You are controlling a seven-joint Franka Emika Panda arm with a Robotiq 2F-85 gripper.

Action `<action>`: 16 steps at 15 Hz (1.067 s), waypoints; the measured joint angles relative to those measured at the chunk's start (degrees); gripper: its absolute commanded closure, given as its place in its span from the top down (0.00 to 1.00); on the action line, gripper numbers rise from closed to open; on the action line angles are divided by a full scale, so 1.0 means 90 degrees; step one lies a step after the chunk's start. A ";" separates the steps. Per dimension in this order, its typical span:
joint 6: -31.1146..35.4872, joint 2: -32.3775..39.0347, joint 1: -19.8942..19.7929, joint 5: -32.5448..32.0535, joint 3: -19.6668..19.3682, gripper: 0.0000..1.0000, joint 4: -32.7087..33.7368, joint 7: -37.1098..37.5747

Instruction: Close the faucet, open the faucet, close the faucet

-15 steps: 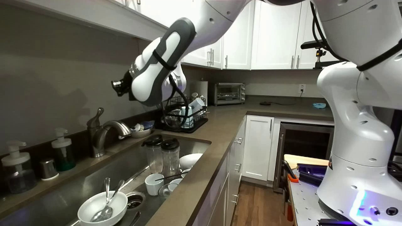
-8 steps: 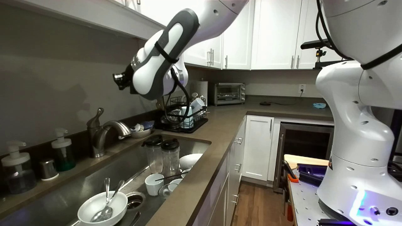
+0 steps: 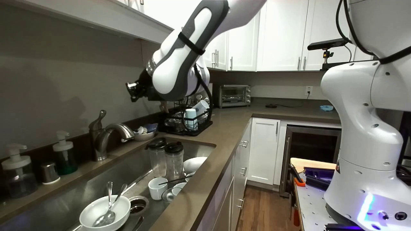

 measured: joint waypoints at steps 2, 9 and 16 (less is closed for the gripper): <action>-0.0335 -0.0335 0.0558 0.0003 -0.0554 0.00 -0.0390 -0.0197; -0.2085 -0.1305 0.2984 -0.0320 -0.3107 0.00 -0.0956 -0.0653; -0.3346 -0.1732 0.5197 -0.0777 -0.5173 0.00 -0.0882 -0.0653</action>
